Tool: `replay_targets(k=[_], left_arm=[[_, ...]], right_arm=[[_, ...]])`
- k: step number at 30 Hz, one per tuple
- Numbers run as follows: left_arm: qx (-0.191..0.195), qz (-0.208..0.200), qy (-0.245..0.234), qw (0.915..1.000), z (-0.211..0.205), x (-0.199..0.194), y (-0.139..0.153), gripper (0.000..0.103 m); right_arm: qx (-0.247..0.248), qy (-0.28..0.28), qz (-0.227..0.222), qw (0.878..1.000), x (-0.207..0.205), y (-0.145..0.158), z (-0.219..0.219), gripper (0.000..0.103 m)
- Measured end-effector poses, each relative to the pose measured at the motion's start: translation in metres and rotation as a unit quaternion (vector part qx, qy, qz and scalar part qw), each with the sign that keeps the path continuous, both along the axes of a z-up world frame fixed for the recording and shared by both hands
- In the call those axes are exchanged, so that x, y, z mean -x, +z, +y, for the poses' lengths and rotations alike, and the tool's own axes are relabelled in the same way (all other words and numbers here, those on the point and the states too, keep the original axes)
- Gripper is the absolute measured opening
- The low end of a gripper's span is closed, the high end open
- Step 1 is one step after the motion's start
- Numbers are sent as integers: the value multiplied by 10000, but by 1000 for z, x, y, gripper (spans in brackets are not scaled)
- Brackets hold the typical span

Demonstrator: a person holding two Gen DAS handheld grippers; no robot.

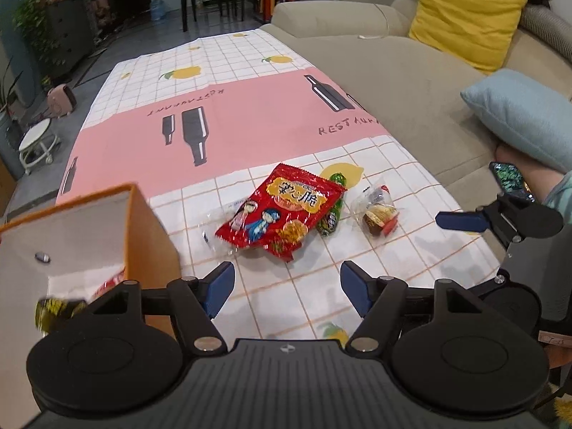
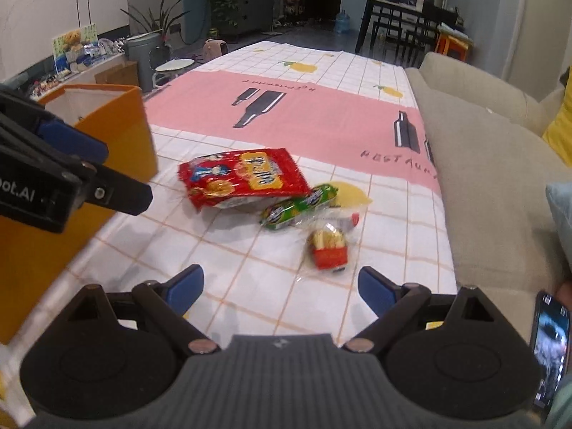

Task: Organize snacks
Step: 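Grasp the red chip bag with the left tool while the right tool grasps the small clear packet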

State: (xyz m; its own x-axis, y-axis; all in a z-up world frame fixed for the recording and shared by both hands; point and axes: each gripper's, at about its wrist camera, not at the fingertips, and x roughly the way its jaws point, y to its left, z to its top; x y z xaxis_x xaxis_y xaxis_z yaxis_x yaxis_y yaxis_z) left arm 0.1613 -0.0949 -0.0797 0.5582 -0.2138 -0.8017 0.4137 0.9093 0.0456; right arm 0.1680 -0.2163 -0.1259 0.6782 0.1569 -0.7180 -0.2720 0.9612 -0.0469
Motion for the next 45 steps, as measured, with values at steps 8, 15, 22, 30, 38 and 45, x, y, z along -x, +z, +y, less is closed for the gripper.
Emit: replay_targets(k=[8,15,22,30,38,45], left_arm=[[-506,32,-379,9980,-18,-36,-22,83],[-809,34,-728,9940,-35,-61,-38,84],[-1159,54,-824,9898,-46,-82,-57,91],[-1680,-21,-832,9823,-54,-87,-75,74],[-1177,-95,-432,9921,-40,-73,-59,47],[-797,-153,-207,9965,-30,-42,-41,35]], right_arm=[[33,-376,66,9993,-34,-18,-8,78],[-12,-457,163,9988,-51,-26,-11,74],[-99,-449,313,9985,-59,-33,-11,59],[-142,-474,435,9978,-62,-37,-14,39],[-139,-545,485,9972,-60,-35,-12,37],[-142,-470,512,9975,-50,-26,-5,36]])
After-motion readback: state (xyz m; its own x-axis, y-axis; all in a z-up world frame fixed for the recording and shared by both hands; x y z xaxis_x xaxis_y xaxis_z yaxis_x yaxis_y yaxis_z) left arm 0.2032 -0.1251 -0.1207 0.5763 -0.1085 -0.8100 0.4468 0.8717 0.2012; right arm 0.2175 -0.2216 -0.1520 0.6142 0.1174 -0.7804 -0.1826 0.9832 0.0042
